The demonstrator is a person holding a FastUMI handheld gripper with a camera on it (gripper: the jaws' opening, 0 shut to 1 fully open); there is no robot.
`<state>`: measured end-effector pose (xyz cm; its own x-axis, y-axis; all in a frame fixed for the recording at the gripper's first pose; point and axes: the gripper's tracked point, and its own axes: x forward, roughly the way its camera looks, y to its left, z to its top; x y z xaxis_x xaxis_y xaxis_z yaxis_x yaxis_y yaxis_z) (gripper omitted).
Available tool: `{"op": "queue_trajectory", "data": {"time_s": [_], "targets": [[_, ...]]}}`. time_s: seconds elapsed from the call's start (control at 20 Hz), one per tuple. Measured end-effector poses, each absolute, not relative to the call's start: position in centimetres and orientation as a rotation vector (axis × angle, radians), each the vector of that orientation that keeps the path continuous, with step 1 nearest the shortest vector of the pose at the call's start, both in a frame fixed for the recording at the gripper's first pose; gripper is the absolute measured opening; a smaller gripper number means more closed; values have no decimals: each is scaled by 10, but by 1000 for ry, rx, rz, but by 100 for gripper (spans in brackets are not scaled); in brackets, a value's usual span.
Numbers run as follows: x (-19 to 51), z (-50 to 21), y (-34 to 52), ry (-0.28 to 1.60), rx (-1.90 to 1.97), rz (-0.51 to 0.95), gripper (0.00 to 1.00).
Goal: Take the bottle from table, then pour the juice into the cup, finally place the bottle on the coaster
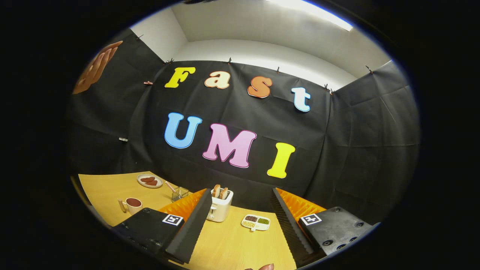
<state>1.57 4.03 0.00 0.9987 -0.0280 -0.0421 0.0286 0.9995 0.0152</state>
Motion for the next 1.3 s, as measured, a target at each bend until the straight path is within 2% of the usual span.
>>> {"op": "queue_trajectory", "data": {"time_s": [0.75, 0.95, 1.3], "targets": [[26, 2, 100, 33, 32, -60, 97], [24, -25, 107, 55, 29, -60, 97], [24, -96, 150, 111, 90, 44, 97]]}}
